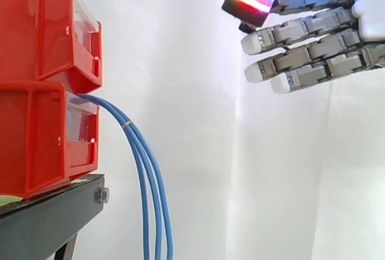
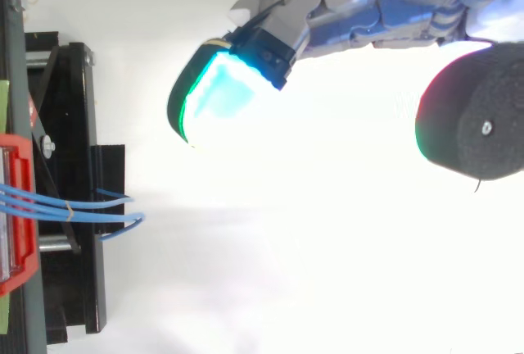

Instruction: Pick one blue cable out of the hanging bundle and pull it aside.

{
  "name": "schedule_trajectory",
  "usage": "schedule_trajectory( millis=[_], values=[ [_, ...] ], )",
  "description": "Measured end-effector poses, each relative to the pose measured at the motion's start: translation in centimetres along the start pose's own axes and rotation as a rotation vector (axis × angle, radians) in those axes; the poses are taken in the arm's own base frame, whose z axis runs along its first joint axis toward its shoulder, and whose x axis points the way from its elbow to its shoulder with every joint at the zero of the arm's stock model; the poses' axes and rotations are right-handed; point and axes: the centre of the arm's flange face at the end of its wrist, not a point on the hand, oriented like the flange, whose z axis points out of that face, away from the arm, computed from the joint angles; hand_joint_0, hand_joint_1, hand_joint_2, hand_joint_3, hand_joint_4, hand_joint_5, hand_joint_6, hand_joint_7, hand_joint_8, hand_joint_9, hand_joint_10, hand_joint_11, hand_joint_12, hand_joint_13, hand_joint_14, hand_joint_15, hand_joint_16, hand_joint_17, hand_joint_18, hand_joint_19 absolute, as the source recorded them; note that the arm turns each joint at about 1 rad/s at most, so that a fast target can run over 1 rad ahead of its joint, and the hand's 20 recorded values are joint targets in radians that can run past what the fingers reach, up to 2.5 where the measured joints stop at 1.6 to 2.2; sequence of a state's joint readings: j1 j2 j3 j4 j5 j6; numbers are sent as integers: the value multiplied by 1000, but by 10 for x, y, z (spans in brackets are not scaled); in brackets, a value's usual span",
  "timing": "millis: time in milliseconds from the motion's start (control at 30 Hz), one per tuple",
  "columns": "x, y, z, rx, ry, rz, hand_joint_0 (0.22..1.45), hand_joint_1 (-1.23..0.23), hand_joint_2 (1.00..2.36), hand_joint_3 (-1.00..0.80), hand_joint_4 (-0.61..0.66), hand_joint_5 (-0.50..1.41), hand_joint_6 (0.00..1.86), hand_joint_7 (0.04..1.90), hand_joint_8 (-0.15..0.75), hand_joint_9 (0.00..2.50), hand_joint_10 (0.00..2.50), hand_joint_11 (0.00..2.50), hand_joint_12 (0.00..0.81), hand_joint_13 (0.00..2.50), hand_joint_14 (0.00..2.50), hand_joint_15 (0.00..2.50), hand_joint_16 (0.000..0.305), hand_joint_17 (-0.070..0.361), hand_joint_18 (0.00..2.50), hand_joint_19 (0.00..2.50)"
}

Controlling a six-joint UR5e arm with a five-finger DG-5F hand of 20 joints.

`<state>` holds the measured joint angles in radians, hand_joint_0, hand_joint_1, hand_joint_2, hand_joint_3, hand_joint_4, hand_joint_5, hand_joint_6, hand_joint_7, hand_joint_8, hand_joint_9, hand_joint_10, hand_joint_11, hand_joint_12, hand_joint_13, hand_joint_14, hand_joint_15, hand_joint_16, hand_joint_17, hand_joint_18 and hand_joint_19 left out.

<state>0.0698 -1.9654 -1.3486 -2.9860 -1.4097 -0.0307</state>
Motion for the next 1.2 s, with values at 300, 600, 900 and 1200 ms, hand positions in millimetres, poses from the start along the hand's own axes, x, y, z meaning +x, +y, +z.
schedule_trajectory(
  millis=[300, 600, 900, 1200],
  values=[
    [-3, -7, 3, 11, -32, -3, 451, -443, 1000, -500, 120, -250, 501, 663, 215, 313, 0, 54, 326, 0, 0, 9, 57, 129, 0, 104],
    [-3, -8, 3, 12, -46, -18, 451, -444, 1000, -500, 127, -248, 501, 666, 218, 327, 0, 67, 327, 0, 0, 7, 57, 128, 0, 108],
    [-3, -29, 11, 42, -61, -57, 452, -447, 1000, -500, 133, -245, 501, 666, 220, 346, 2, 63, 327, 0, 0, 9, 57, 127, 0, 110],
    [-4, -66, 22, 86, -101, -72, 461, -461, 1000, -500, 149, -237, 502, 667, 223, 384, 2, 67, 324, 32, 0, 14, 56, 126, 0, 115]
  ],
)
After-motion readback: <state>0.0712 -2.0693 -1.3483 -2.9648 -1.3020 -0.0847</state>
